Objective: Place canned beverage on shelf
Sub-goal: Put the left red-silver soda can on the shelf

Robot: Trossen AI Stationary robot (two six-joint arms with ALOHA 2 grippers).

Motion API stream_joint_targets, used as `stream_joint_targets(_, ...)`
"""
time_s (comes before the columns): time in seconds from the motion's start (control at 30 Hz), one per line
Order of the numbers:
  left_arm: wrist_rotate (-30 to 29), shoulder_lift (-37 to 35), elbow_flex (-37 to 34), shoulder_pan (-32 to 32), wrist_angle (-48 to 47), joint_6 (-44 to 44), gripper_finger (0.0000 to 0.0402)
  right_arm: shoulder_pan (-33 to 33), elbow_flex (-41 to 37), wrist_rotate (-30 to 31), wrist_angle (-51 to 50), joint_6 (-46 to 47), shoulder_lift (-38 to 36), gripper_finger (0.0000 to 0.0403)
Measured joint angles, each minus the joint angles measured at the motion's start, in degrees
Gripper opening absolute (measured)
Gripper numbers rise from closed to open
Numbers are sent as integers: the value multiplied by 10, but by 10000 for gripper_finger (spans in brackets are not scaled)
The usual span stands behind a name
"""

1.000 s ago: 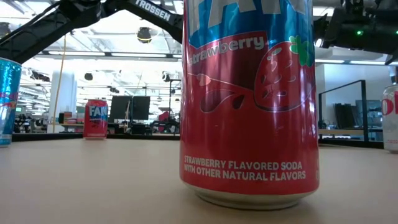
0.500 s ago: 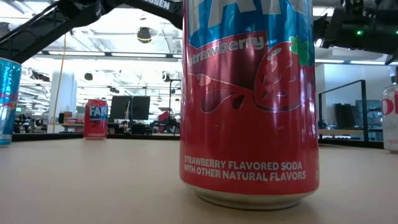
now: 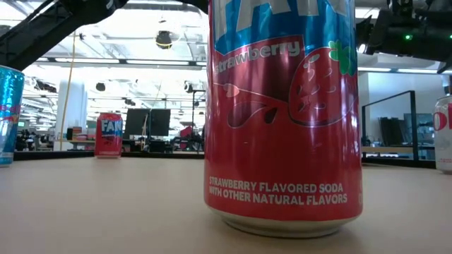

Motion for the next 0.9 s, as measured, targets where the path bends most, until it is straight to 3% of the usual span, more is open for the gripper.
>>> stream_joint_targets(0.23, -11, 1, -1, 18, -38, -6, 49, 0, 0, 0, 0, 0, 0, 29)
stream_joint_targets(0.3, -5, 1, -1, 25, -39, -13, 14, 0, 0, 0, 0, 0, 0, 29)
stream_joint_targets(0.9, 60, 1, -1, 44, -40, -46, 2, 0, 0, 1, 0, 0, 0, 29)
